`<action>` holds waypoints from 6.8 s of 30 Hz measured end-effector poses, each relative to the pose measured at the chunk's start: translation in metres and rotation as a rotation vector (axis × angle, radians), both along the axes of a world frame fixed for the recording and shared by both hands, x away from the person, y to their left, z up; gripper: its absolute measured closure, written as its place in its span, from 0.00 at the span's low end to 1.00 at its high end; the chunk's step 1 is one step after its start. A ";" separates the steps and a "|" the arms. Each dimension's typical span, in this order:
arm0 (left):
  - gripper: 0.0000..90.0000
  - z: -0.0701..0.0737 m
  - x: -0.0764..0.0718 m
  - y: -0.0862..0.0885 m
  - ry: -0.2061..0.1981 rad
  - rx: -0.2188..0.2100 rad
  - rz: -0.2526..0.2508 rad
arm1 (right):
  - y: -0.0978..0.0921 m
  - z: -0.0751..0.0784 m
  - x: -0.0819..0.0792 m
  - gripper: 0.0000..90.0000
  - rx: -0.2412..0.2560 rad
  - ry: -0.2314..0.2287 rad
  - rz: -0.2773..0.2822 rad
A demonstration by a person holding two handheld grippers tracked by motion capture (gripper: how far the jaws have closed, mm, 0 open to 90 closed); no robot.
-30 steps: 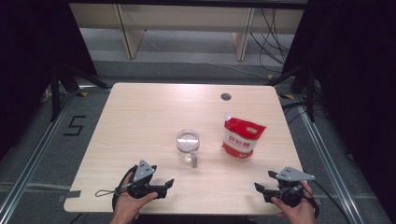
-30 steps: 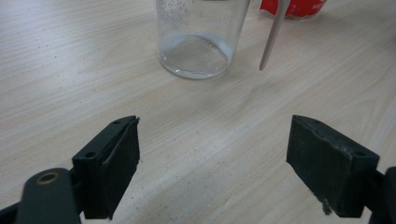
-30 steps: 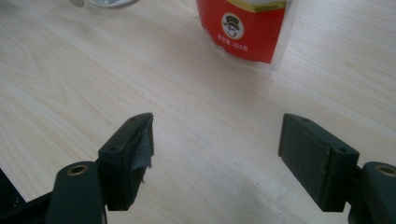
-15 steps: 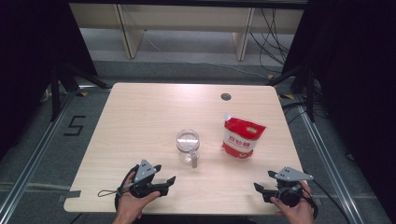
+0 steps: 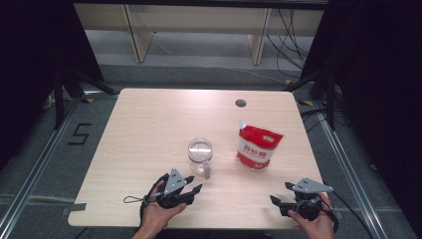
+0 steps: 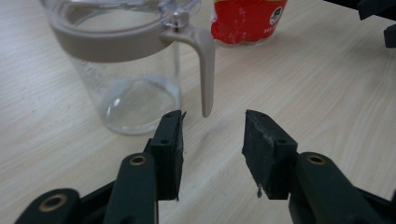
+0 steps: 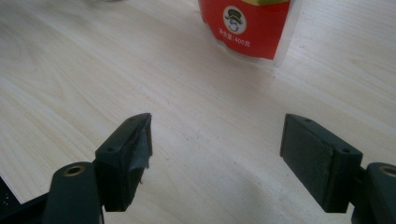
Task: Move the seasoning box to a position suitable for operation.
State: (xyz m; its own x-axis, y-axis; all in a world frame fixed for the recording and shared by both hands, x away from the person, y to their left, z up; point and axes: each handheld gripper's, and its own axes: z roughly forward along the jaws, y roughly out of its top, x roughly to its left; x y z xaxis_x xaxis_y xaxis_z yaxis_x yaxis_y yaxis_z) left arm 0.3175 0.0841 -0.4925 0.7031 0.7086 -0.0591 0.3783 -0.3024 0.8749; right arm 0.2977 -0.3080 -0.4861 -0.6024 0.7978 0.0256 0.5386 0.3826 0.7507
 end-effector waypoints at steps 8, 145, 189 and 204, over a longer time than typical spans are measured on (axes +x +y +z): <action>0.73 -0.003 0.017 -0.019 -0.010 0.005 0.016 | 0.002 -0.001 0.000 0.29 -0.001 0.001 0.019; 0.82 -0.008 0.013 0.031 -0.066 -0.020 -0.186 | 0.011 -0.004 0.002 0.28 -0.028 0.014 0.106; 0.55 -0.004 0.019 0.028 0.004 -0.038 -0.181 | 0.011 -0.007 0.004 0.28 -0.018 0.021 0.105; 0.46 0.025 0.000 0.036 0.020 -0.081 -0.144 | 0.010 -0.007 0.005 0.28 -0.023 0.018 0.122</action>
State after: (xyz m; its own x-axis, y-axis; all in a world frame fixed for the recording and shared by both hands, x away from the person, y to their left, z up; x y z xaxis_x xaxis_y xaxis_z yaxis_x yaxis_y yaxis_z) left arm 0.3179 0.1198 -0.4680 0.7954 0.5927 -0.1268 0.3533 -0.2834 0.8916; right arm 0.3027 -0.2977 -0.4935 -0.6948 0.7189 0.0194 0.5001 0.4636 0.7314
